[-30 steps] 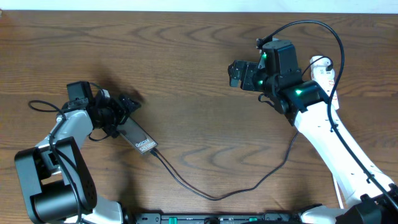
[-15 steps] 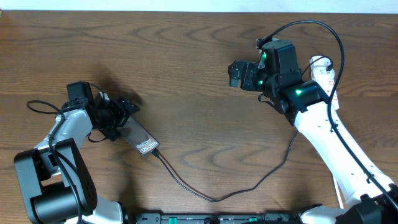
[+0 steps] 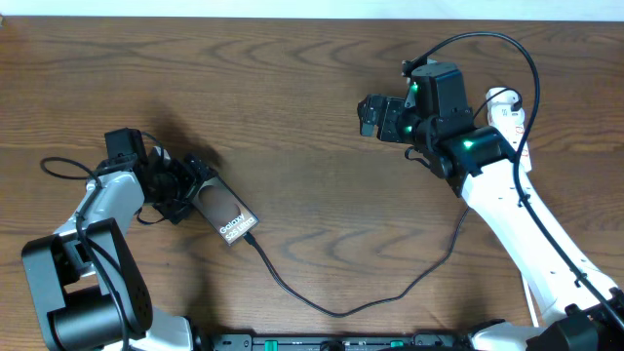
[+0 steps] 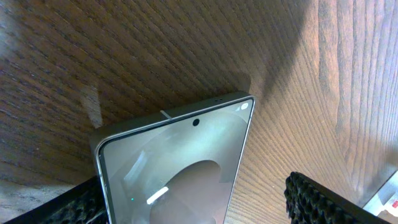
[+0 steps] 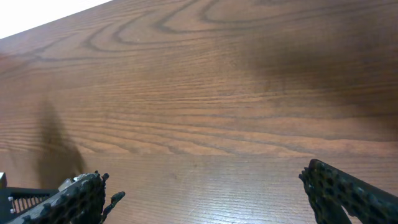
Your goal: Plug charger to phone and switch on socket
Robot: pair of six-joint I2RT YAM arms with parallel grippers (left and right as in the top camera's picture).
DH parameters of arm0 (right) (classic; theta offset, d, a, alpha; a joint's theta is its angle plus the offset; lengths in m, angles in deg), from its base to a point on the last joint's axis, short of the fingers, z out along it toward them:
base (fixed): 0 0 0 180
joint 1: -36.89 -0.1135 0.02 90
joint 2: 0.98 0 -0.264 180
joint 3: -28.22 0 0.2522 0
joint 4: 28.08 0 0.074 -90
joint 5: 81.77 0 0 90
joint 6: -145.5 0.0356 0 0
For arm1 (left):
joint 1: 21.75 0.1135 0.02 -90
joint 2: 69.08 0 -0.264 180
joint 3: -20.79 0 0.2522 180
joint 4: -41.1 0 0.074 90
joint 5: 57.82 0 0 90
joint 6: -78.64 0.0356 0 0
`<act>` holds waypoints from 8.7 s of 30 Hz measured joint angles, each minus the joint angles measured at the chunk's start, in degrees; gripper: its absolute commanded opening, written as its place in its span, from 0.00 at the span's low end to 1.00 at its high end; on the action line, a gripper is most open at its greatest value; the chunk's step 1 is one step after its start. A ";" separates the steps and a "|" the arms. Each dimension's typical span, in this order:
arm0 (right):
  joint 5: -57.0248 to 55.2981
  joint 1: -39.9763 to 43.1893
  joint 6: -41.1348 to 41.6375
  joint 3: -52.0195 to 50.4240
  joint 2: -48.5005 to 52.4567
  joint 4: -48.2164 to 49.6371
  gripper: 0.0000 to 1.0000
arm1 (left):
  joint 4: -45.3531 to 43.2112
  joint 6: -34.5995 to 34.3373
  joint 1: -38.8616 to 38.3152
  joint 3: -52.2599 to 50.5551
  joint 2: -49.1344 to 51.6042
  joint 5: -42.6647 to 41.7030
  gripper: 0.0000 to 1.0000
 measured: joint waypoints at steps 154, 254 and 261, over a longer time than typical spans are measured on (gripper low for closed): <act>23.41 43.95 -40.72 22.18 36.63 -16.35 0.99 | 10.27 16.79 -27.61 18.49 -25.64 16.90 0.90; 10.49 46.99 -18.75 22.77 2.14 -31.43 0.99 | -22.49 16.87 -26.62 -17.07 -74.10 26.18 0.90; 10.49 46.99 -18.75 22.77 2.14 -31.43 0.99 | -41.48 16.96 -18.60 -35.17 -86.66 25.35 0.90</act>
